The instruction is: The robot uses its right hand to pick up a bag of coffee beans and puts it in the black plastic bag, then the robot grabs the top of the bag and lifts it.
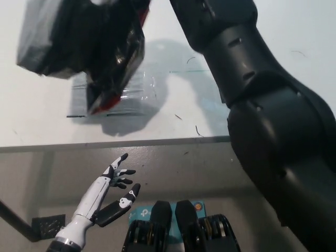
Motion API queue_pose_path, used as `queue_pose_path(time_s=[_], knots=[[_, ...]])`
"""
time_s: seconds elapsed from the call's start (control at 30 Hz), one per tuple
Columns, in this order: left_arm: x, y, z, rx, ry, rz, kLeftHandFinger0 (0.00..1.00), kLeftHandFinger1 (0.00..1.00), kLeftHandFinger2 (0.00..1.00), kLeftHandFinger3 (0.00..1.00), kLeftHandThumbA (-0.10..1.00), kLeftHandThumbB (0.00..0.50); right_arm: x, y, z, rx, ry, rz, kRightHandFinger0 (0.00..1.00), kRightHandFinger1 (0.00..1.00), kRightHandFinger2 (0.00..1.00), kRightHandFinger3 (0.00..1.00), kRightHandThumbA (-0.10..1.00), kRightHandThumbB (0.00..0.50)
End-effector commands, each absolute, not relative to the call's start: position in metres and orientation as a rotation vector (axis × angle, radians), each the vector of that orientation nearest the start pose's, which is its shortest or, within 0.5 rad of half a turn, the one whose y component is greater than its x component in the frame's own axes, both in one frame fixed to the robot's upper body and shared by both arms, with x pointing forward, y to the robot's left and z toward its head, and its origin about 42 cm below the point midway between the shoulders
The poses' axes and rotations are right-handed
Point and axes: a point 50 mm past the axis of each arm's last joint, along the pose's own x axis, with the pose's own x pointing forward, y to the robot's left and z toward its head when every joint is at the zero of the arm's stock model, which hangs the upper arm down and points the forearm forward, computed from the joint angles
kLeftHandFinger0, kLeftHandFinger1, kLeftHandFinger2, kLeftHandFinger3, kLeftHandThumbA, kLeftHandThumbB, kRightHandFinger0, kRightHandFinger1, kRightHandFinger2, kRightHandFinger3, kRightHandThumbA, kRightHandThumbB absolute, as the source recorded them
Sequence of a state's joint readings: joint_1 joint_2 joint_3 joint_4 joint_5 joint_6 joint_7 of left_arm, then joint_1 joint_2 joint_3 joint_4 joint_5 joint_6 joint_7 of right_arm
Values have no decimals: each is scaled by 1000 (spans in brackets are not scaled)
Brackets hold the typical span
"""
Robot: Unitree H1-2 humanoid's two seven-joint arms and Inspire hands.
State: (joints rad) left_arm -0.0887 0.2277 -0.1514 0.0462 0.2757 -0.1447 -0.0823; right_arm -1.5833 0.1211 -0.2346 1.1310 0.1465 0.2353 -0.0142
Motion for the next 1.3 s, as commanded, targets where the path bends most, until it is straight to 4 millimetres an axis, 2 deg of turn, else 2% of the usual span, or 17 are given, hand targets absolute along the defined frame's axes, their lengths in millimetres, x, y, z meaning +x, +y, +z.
queue_pose_path(time_s=[0.0,0.1,0.17,0.23,0.33,0.37,0.4,0.43,0.47,0.53,0.63,0.73,0.87,0.9,1.17,1.2,1.27], knots=[[314,229,125,534,-225,-288,661,661,762,1000,425,129,568,-14,491,152,-221,352,0,264,583,521,195,20],[313,229,125,532,-232,-296,648,653,759,1000,421,135,576,-29,431,150,-124,302,0,283,589,497,115,21],[313,228,125,536,-235,-298,647,652,759,1000,433,146,578,-35,414,137,-96,290,0,285,598,516,95,5],[314,228,125,558,-247,-299,639,649,760,1000,465,144,580,-49,368,48,3,256,0,305,609,528,168,14],[315,230,126,561,-244,-295,646,659,766,1000,465,151,582,-61,349,-113,85,266,89,401,698,752,293,0],[316,230,127,560,-246,-293,638,654,759,1000,443,143,584,-66,350,-135,92,272,247,570,878,923,335,72],[316,230,127,559,-246,-292,635,652,757,1000,430,147,584,-68,351,-140,92,272,308,566,804,879,396,74],[317,230,129,564,-242,-290,641,660,766,1000,423,142,585,-71,359,-215,90,296,697,899,1000,1000,602,138],[318,231,129,568,-237,-290,643,665,778,1000,412,142,586,-75,368,-287,78,327,850,1000,1000,1000,694,190],[318,230,129,568,-232,-288,645,663,781,1000,393,143,587,-80,383,-335,45,351,1000,1000,1000,1000,799,195],[318,230,129,575,-224,-287,645,654,772,1000,396,142,587,-84,406,-334,-4,379,1000,1000,1000,1000,818,189],[317,229,128,581,-219,-286,649,657,772,1000,400,142,586,-85,431,-345,-50,407,1000,1000,1000,1000,854,280],[316,229,127,592,-223,-295,624,634,757,1000,411,128,576,-78,473,-402,-140,443,1000,1000,1000,1000,931,263],[316,229,127,587,-219,-294,610,624,747,1000,371,125,572,-75,487,-407,-158,466,1000,1000,1000,1000,966,324],[317,226,126,580,-220,-291,633,635,757,1000,361,131,537,-49,576,-385,-319,565,1000,1000,1000,1000,1000,481],[317,225,126,588,-220,-293,630,634,758,1000,363,132,529,-46,591,-387,-347,570,1000,1000,1000,1000,1000,428],[317,224,126,598,-217,-297,628,634,761,1000,369,132,521,-46,604,-381,-381,569,1000,1000,1000,1000,1000,424]])
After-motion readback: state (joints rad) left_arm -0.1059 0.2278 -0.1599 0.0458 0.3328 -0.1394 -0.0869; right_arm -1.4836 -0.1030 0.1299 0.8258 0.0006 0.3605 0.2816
